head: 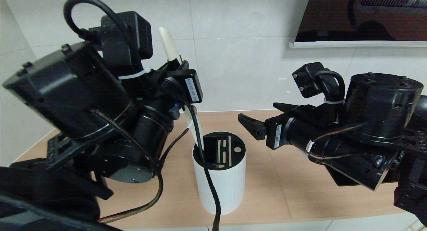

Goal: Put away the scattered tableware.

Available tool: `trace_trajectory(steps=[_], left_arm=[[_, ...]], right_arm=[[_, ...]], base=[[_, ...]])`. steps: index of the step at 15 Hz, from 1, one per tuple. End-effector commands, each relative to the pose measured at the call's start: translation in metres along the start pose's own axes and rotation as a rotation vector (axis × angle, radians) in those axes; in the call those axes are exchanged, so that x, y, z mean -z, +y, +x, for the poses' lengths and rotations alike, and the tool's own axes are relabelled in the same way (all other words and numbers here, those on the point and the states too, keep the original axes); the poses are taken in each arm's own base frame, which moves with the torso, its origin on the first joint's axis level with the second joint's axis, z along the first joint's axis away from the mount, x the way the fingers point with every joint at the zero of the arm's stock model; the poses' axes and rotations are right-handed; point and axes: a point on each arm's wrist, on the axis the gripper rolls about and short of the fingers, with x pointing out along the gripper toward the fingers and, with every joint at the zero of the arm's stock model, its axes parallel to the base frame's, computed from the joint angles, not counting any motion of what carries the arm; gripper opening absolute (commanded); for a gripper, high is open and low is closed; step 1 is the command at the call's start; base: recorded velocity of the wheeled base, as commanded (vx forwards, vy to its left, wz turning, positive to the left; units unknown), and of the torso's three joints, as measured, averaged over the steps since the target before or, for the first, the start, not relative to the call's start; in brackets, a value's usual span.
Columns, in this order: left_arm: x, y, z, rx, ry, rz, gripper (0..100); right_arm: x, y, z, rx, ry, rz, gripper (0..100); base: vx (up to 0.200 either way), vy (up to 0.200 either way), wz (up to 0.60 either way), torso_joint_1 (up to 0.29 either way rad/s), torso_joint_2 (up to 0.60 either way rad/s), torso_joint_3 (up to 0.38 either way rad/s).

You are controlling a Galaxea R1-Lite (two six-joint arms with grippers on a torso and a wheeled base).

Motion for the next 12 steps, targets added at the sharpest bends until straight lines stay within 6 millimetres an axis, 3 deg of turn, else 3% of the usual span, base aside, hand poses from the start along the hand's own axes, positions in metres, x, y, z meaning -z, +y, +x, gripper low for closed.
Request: trace_trajectory(steps=[1, 8, 12], left_arm=[[0.021, -0.006, 0.005, 0.003, 0.038, 0.039, 0], [0.024, -0.011, 0.009, -0.003, 0.009, 0.007, 0], [0.036, -0.015, 0.012, -0.002, 0.029, 0.026, 0]], right_arm=[[0.001, 0.000, 0.001, 0.000, 0.001, 0.001, 100], [0.003, 0.000, 0.002, 0.002, 0.005, -0.002, 100], [0.003, 0.000, 0.002, 0.002, 0.007, -0.002, 100]], base=[[0.000, 0.000, 0.00, 0.000, 0.00, 0.000], [0.000, 0.000, 0.00, 0.000, 0.00, 0.000], [0.000, 0.000, 0.00, 0.000, 0.00, 0.000]])
